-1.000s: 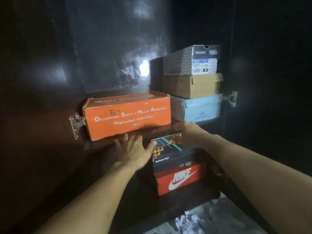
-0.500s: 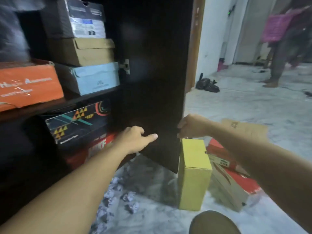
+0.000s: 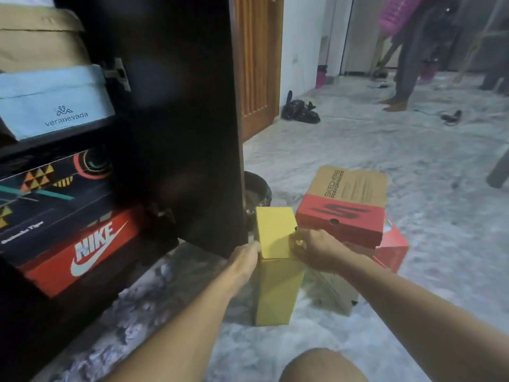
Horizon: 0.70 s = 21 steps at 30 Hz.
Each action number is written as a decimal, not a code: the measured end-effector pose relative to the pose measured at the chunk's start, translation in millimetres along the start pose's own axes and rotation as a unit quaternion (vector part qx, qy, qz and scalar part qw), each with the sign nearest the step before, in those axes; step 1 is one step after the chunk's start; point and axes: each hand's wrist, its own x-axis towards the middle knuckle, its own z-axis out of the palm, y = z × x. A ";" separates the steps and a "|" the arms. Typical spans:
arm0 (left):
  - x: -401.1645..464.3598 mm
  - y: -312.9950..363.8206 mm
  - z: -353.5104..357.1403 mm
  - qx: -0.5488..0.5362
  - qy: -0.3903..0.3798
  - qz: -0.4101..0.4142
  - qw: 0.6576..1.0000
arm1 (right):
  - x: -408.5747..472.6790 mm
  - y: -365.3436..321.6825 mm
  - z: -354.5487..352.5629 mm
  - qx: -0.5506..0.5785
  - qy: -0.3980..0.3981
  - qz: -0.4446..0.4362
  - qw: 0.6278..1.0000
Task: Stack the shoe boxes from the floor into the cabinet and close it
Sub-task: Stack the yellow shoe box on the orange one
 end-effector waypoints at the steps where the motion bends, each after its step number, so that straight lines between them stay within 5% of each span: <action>1: 2.4 -1.0 4.9 -0.028 -0.020 -0.009 0.999 | -1.7 4.8 1.5 0.013 0.022 0.030 0.999; 6: 7.6 -11.6 30.6 -0.095 -0.103 -0.060 0.988 | -17.2 27.7 -1.0 0.038 0.040 0.139 0.989; 13: 32.9 -72.6 46.6 -0.046 -0.008 -0.140 0.989 | -20.8 49.2 2.1 0.047 0.035 0.178 0.982; 21: 41.0 -119.9 61.4 -0.165 -0.002 -0.246 0.955 | -27.4 52.6 14.6 0.083 0.025 0.139 0.986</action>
